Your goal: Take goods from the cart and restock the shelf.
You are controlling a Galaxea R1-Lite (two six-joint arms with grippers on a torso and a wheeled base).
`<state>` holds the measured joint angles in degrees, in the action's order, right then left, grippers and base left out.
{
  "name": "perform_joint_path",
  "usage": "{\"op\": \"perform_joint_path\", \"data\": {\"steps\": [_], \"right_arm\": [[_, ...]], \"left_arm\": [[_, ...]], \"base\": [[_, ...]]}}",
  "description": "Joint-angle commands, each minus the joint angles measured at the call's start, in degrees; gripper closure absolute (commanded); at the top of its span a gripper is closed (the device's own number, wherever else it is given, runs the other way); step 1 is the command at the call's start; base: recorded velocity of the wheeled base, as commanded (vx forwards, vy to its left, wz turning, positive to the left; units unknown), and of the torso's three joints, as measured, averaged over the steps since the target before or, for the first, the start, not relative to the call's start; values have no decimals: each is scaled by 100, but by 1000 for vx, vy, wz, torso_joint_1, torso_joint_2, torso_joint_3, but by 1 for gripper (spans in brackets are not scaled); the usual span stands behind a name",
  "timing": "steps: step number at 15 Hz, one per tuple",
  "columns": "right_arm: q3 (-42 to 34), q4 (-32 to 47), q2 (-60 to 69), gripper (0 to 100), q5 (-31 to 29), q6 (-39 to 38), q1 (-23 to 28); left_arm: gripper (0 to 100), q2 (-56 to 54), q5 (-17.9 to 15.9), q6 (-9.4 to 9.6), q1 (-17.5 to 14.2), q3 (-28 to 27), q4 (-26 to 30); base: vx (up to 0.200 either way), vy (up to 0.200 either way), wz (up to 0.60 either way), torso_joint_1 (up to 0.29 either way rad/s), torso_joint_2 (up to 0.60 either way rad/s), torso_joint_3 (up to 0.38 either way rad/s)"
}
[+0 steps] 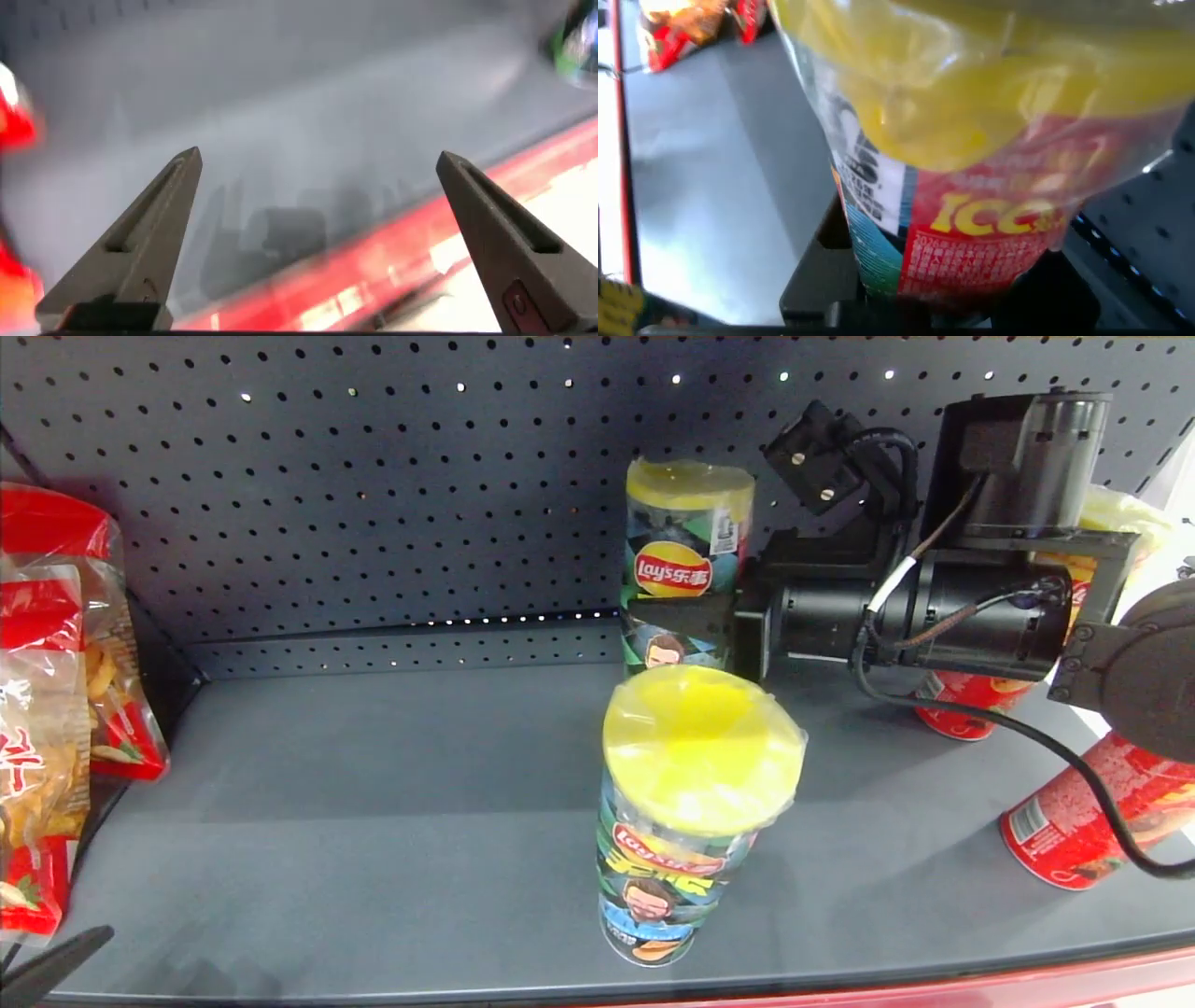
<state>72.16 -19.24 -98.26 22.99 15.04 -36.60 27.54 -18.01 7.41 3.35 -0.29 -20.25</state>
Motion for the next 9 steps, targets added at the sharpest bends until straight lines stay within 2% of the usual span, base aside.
{"op": "perform_joint_path", "data": {"steps": [1,2,4,5,7,8,9], "right_arm": [[44,-19,-124,100,12,-28,-67],[9,-19,-124,100,12,-28,-85],[53,-27,-168,100,21,-37,-85],[114,-27,-185,100,21,-45,-85],[176,-45,-203,100,30,-54,-85],[202,-54,-211,100,30,-54,-76],[202,-54,-203,100,30,-80,-76]], "left_arm": [[0,-2473,790,-135,-168,-85,2130],[0,-2464,1001,-205,-247,-103,2095],[0,-2314,1291,-205,-388,-103,2104],[0,-2200,1598,-205,-564,-103,2113],[0,-2253,1519,-223,-573,-103,2113],[0,-2358,1607,-337,-573,-94,2104],[0,-2358,1844,-513,-573,-85,2078]], "base": [[0,0,0,0,0,0],[0,0,0,0,0,0],[0,0,0,0,0,0],[0,0,0,0,0,0],[0,0,0,0,0,0],[0,0,0,0,0,0],[0,0,0,0,0,0]]}}
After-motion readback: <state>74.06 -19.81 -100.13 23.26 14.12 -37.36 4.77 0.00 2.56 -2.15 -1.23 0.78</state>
